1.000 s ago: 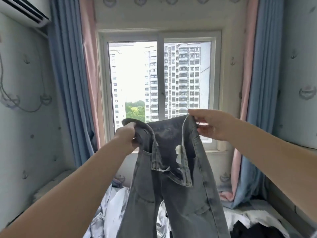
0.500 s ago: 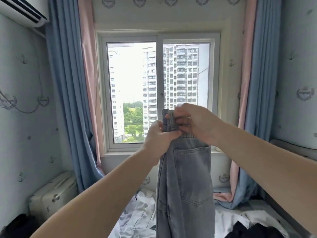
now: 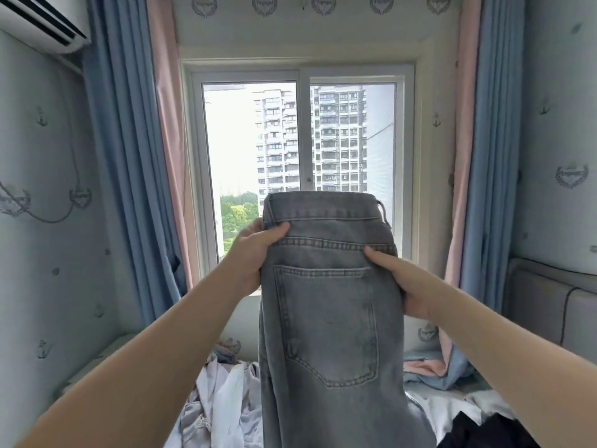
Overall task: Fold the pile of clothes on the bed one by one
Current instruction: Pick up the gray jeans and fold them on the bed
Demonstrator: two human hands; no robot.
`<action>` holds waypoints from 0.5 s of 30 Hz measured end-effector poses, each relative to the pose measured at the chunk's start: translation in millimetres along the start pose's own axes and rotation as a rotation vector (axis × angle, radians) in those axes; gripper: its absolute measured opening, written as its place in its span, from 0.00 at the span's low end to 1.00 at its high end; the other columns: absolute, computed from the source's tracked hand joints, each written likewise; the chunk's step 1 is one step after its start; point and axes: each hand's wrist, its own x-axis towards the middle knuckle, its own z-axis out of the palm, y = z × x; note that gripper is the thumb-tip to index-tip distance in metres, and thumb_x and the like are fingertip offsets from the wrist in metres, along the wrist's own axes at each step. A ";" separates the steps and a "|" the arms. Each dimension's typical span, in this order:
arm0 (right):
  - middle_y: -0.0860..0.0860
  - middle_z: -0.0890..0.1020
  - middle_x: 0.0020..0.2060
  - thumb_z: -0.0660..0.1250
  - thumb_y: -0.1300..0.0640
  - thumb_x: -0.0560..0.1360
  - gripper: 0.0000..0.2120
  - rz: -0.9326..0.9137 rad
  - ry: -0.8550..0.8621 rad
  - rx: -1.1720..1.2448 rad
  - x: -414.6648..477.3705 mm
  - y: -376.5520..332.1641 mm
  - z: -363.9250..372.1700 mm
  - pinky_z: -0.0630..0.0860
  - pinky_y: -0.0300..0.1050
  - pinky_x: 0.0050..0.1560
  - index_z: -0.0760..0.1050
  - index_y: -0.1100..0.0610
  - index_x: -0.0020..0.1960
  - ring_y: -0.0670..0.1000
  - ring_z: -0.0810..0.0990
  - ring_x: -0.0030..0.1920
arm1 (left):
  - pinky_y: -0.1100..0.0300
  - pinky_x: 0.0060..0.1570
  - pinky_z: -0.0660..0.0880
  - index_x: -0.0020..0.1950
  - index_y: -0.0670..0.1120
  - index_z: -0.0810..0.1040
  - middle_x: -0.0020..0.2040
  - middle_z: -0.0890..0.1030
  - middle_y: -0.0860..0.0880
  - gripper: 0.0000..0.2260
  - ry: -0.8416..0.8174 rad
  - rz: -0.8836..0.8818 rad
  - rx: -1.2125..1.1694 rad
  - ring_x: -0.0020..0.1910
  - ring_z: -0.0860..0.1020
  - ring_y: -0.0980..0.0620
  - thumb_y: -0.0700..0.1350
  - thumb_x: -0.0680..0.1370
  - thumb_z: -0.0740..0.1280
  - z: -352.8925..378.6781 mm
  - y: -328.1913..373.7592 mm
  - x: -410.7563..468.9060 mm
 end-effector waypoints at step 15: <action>0.55 0.86 0.46 0.75 0.53 0.75 0.14 -0.433 0.410 -0.152 31.2 -105.0 148.3 0.79 0.42 0.38 0.81 0.62 0.54 0.52 0.85 0.43 | 0.54 0.53 0.74 0.57 0.47 0.73 0.48 0.78 0.54 0.07 0.357 0.427 0.557 0.50 0.78 0.51 0.48 0.82 0.66 -113.1 98.9 27.5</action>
